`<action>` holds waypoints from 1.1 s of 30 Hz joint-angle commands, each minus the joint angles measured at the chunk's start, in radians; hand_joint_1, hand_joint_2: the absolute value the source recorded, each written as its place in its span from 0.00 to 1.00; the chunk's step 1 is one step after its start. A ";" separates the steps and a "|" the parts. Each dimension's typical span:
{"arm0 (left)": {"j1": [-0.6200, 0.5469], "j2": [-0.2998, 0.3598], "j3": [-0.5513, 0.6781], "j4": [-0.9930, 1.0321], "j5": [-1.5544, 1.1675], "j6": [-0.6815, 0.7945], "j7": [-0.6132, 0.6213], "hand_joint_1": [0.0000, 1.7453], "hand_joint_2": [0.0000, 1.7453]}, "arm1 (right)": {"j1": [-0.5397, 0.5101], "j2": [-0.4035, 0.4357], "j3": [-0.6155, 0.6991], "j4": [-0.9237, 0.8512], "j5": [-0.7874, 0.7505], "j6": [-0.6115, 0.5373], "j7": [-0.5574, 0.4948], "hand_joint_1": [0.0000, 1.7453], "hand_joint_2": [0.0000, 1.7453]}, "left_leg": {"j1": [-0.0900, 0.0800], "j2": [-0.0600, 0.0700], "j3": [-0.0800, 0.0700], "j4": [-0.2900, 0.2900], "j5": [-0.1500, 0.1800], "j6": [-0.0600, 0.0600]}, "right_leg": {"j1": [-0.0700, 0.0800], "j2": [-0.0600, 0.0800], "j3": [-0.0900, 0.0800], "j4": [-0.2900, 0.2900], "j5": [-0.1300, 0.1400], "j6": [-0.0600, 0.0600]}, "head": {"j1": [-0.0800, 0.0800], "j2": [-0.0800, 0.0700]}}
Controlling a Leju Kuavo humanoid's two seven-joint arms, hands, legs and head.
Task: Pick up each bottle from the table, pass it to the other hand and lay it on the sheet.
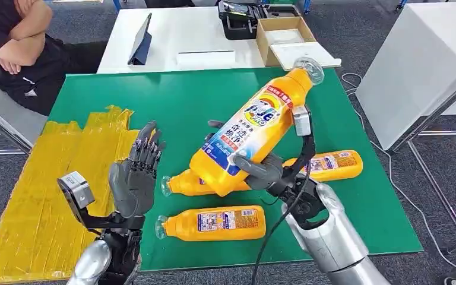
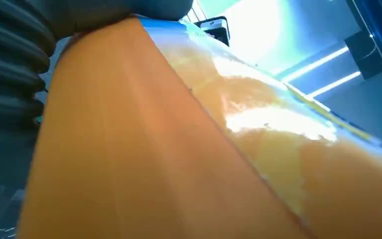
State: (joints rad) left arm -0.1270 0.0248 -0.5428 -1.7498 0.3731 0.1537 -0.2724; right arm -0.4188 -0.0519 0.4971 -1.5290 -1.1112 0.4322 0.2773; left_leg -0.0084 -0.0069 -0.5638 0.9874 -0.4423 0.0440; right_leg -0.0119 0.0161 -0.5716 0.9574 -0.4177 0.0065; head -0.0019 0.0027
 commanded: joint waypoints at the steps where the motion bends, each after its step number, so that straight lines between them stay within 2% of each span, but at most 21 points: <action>1: -0.008 0.017 0.009 0.025 -0.007 0.004 0.002 0.00 0.00 | -0.083 0.013 0.048 0.103 -0.001 -0.005 0.000 1.00 1.00 | 0.000 0.003 0.005 0.000 -0.001 -0.004 | 0.000 0.001 0.004 0.000 -0.001 -0.001 | 0.000 0.000; 9: -0.015 0.025 0.012 0.009 -0.061 0.020 -0.021 0.00 0.00 | -0.088 0.004 0.051 0.110 0.032 -0.016 0.008 1.00 1.00 | 0.000 0.001 0.003 0.000 -0.001 -0.003 | 0.000 0.000 0.002 0.000 -0.001 -0.001 | 0.000 0.000; 12: -0.040 0.038 0.037 -0.009 -0.150 0.061 0.003 0.00 0.00 | -0.124 -0.010 0.086 0.151 0.136 -0.064 0.052 1.00 1.00 | 0.000 0.001 0.003 0.001 -0.002 -0.004 | 0.000 0.000 0.003 0.001 -0.001 -0.001 | 0.000 0.000; 17: -0.007 0.048 0.125 -0.007 -0.144 0.015 0.043 0.00 0.00 | -0.137 -0.052 0.117 0.162 0.425 -0.139 0.158 1.00 1.00 | 0.000 0.002 0.004 0.000 -0.001 -0.004 | 0.000 0.000 0.003 0.000 0.000 -0.001 | 0.000 0.000; 18: -0.001 0.057 0.135 -0.003 -0.125 -0.003 0.047 0.00 0.00 | -0.145 -0.046 0.121 0.158 0.498 -0.169 0.167 1.00 1.00 | 0.000 0.001 0.003 -0.001 0.000 -0.003 | 0.000 0.000 0.002 0.000 0.000 -0.001 | -0.001 0.000; 20: 0.004 0.067 0.142 0.009 -0.107 -0.036 0.042 0.00 0.00 | -0.147 -0.031 0.109 0.155 0.534 -0.174 0.191 1.00 1.00 | 0.000 0.003 0.004 0.000 -0.001 -0.004 | 0.000 0.001 0.002 0.000 0.000 -0.001 | 0.000 0.000; 23: -0.006 0.040 0.123 0.012 -0.082 -0.063 0.051 0.00 0.00 | -0.165 -0.062 0.117 0.143 0.699 -0.200 0.185 1.00 1.00 | 0.000 0.002 0.003 0.000 -0.001 -0.003 | 0.000 0.001 0.002 0.000 -0.001 -0.001 | 0.000 0.000; 33: -0.045 0.006 0.065 0.026 -0.075 -0.059 0.088 0.00 0.00 | -0.191 -0.088 0.119 0.119 0.750 -0.181 0.192 1.00 1.00 | 0.000 -0.001 0.004 0.002 -0.001 -0.005 | 0.000 -0.004 0.004 0.001 -0.002 -0.001 | 0.000 0.000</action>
State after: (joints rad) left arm -0.1246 0.0462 -0.4444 -1.7784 0.2930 0.0919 -0.1987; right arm -0.5264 -0.1049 0.5669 -1.4378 -0.3681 0.2483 0.4646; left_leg -0.0089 -0.0072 -0.5637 0.9876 -0.4418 0.0437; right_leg -0.0120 0.0161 -0.5717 0.9575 -0.4177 0.0065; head -0.0019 0.0027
